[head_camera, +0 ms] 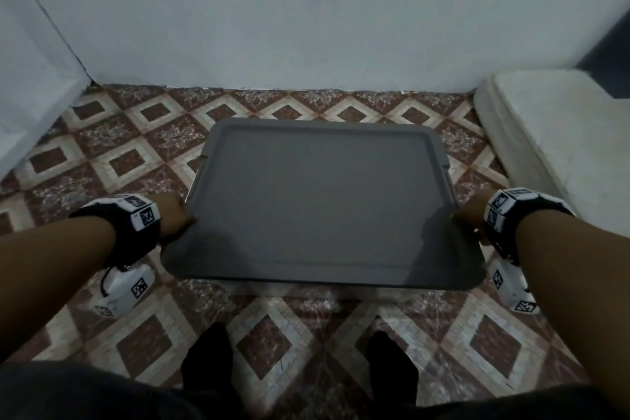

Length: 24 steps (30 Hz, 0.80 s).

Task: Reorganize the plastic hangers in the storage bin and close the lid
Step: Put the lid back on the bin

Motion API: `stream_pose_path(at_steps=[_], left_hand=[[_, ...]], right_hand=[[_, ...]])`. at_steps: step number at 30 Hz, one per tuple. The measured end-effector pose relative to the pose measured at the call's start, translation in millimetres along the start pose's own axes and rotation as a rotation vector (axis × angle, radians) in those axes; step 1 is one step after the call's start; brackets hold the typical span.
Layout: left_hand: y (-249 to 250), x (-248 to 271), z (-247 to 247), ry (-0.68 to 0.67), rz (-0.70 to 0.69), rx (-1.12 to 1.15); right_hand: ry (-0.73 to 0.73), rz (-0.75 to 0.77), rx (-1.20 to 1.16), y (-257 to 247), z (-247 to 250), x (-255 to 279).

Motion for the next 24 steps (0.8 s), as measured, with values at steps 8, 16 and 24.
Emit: stream_pose_path(at_steps=[8,16,24], left_hand=[[11,-31,1,-0.053,0.054,-0.04],[-13,-68,-21,-0.208,0.21,0.651],[0,-71,11,0.012,0.184,0.437]], right_hand=[[-0.022,-0.132,0.011,-1,-4,-18],[-0.051,-0.276,-0.505,16,-19,-51],[-0.01,-0.218,-0.153,3,0,-63]])
Point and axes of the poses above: each hand's wrist, its own x-axis away from the middle knuckle, its own z-axis out of the back of the hand, y = z × x, the point moved 7 cm from there along -x, towards the middle knuckle, and after that the axes turned 6 degrees about z, right-handed, at the moved point
